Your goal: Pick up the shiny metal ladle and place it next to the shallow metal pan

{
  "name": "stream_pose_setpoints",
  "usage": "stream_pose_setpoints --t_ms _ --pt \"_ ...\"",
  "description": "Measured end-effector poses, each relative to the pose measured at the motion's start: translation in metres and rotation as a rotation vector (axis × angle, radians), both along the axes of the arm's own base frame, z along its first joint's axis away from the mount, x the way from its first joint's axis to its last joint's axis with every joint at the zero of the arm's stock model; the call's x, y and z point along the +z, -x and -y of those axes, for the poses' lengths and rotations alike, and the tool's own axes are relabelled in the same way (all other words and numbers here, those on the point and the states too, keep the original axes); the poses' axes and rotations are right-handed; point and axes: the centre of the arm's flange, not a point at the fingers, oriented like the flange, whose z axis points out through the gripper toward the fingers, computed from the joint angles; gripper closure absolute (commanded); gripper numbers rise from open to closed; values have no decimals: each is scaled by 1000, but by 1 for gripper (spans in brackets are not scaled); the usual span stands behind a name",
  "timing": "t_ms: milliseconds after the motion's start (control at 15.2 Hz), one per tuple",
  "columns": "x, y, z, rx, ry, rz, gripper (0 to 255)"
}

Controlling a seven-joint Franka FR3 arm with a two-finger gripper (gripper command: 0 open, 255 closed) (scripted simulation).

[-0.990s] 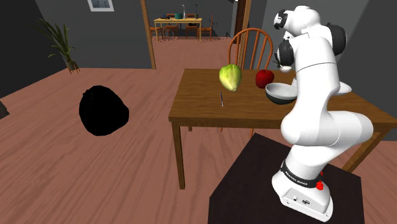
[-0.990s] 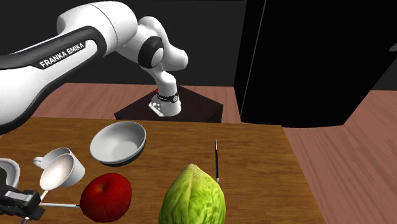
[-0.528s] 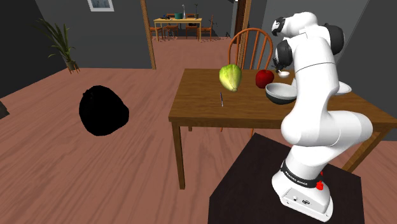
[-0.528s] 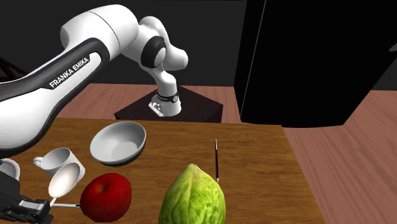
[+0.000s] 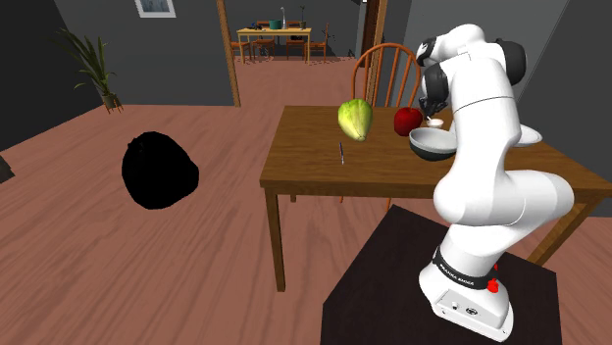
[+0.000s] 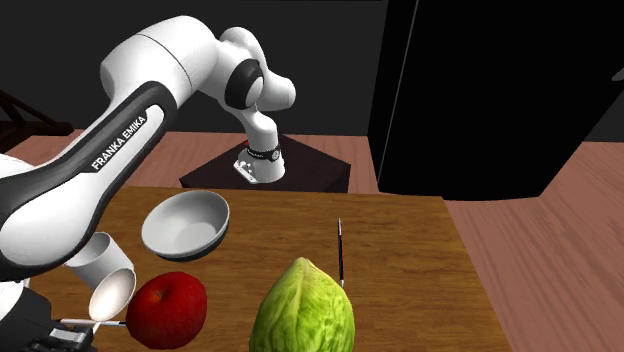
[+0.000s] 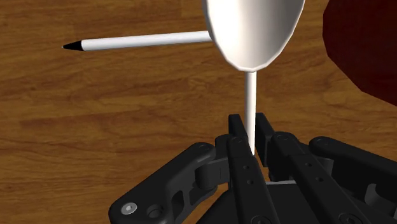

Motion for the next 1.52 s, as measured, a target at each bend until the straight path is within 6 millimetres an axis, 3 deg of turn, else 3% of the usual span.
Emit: stream_pose_setpoints --t_ms 330,726,792,1188,1518 --pt "-29 -1 -2 0 -1 0 255" --pt "-31 -1 -2 0 0 0 255" --pt "-31 -1 -2 0 0 0 0" --pt "-31 -1 -2 0 0 0 0" --pt "12 3 4 0 1 0 0"
